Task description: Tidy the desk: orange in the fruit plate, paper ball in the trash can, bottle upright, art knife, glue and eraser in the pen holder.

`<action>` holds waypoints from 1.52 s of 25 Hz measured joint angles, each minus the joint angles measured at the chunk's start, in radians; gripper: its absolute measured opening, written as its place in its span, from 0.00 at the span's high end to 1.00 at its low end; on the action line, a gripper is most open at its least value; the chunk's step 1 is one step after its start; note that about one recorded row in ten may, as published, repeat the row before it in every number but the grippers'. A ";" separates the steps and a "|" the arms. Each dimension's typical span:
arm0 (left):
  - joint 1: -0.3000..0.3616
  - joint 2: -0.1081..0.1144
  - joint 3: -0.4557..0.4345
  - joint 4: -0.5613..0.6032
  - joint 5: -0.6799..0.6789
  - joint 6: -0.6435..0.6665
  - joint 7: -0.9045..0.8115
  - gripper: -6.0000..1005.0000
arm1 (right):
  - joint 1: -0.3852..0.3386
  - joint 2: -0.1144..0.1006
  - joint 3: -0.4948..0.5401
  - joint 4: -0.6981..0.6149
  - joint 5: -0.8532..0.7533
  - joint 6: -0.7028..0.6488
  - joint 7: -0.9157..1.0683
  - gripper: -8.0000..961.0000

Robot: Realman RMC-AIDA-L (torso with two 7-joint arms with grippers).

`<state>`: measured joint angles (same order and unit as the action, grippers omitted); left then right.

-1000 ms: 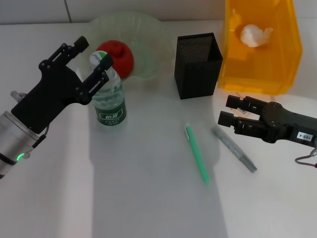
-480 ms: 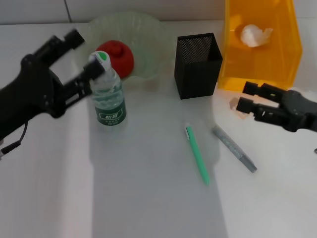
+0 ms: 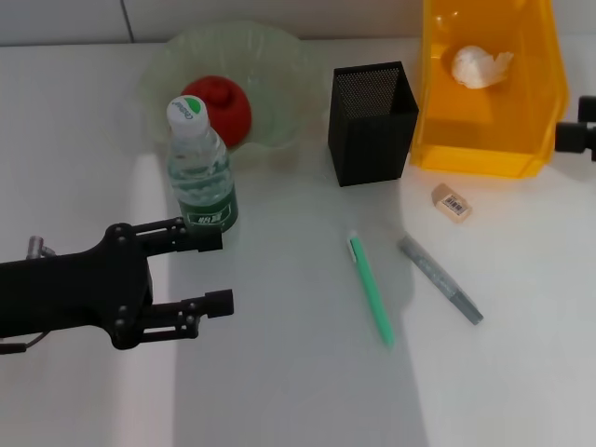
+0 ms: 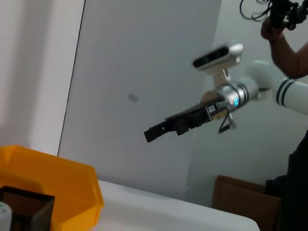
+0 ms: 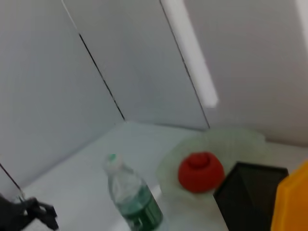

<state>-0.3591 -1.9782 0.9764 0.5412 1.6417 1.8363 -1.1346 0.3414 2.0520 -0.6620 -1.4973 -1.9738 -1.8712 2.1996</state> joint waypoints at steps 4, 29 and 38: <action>-0.002 -0.004 0.004 0.001 0.016 -0.023 -0.004 0.27 | 0.055 -0.003 -0.137 -0.235 -0.199 -0.055 0.196 0.12; 0.001 0.016 -0.001 0.003 0.073 -0.085 -0.020 0.27 | 0.489 0.035 -0.826 0.334 -0.597 0.363 0.542 0.12; -0.010 0.007 -0.001 -0.002 0.096 -0.112 -0.021 0.27 | 0.526 0.039 -0.909 0.454 -0.525 0.464 0.547 0.12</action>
<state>-0.3689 -1.9708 0.9756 0.5394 1.7380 1.7244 -1.1551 0.8678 2.0908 -1.5710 -1.0432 -2.4986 -1.4071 2.7463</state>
